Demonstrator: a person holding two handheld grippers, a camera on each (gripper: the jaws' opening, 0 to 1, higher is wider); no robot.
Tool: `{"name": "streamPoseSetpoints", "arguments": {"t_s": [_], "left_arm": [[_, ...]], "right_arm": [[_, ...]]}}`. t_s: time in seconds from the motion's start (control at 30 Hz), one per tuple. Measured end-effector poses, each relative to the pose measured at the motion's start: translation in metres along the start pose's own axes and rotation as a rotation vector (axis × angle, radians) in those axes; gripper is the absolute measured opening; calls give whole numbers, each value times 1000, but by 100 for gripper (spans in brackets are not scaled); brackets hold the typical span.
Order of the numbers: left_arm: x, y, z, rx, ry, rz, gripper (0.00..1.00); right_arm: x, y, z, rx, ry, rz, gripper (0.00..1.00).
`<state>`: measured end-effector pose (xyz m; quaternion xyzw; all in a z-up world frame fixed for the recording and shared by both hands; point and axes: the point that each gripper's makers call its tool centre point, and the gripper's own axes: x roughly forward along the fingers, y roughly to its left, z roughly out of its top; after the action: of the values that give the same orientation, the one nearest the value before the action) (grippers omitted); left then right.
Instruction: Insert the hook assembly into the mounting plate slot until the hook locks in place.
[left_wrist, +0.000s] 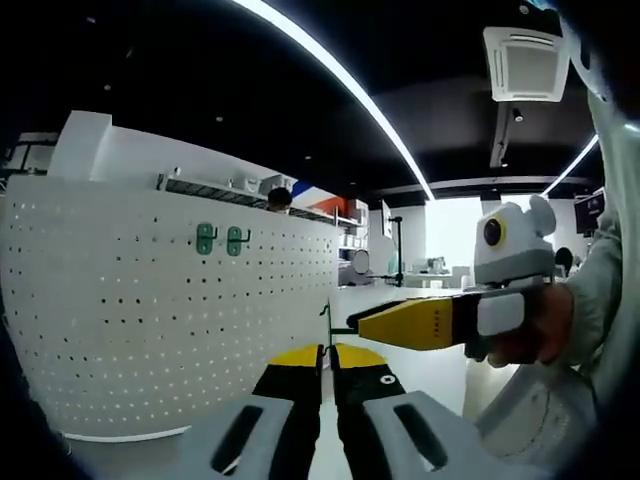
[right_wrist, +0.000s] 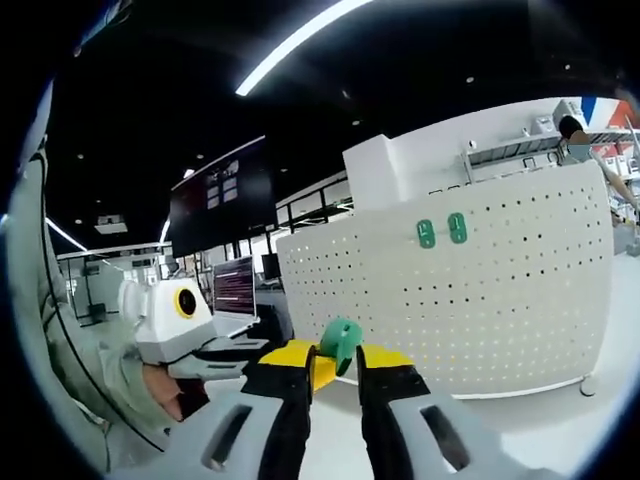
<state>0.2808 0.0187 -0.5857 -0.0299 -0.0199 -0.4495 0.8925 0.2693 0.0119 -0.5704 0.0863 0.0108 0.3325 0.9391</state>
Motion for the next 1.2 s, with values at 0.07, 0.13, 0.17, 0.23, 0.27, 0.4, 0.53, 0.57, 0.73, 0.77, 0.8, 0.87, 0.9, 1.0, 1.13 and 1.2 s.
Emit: {"name": "streamPoseSetpoints", "arguments": {"t_s": [0.07, 0.13, 0.17, 0.23, 0.27, 0.4, 0.53, 0.57, 0.73, 0.77, 0.8, 0.87, 0.9, 1.0, 1.13, 1.2], "left_arm": [[0, -1, 1, 0, -4, -3, 3], [1, -2, 2, 1, -6, -5, 3], [1, -3, 2, 1, -7, -7, 3], [1, -5, 3, 0, -11, -11, 3], [1, -5, 3, 2, -11, -12, 3], [1, -7, 3, 3, -13, -16, 3], [1, -8, 3, 4, -12, -14, 3], [1, -8, 3, 4, -12, -13, 3], [2, -9, 5, 27, -12, -6, 3], [2, -9, 4, 38, -10, -3, 3], [2, -9, 5, 55, -9, 0, 3], [1, -10, 5, 84, -3, 9, 3], [1, -10, 5, 96, 0, 12, 4], [0, -9, 5, 118, 3, 19, 4], [0, -8, 6, 133, 4, 26, 4], [-1, -8, 7, 134, -1, 27, 4]], "right_arm": [[1, 0, 1, -1, -1, -1, 13], [2, -1, 1, -1, -1, -2, 12], [2, 0, 1, -2, -1, -2, 11], [2, 0, 1, -4, -1, 0, 9], [3, 0, 1, -6, 0, -2, 9], [2, -2, 1, 1, -2, -11, 7], [2, -3, 1, -4, 0, -21, 4], [2, -3, 1, 0, 0, -21, 4], [1, -3, 1, 10, 1, -23, 4], [1, -2, 1, 15, 2, -21, 4], [1, -2, 1, 18, 3, -20, 3], [1, 0, 1, 17, 5, -14, 3], [1, 2, 1, 19, 6, -8, 2], [2, 4, 2, 9, 12, -5, 2], [3, 7, 2, -38, 22, -3, 1], [3, 6, 2, -35, 18, -2, 1]]}}
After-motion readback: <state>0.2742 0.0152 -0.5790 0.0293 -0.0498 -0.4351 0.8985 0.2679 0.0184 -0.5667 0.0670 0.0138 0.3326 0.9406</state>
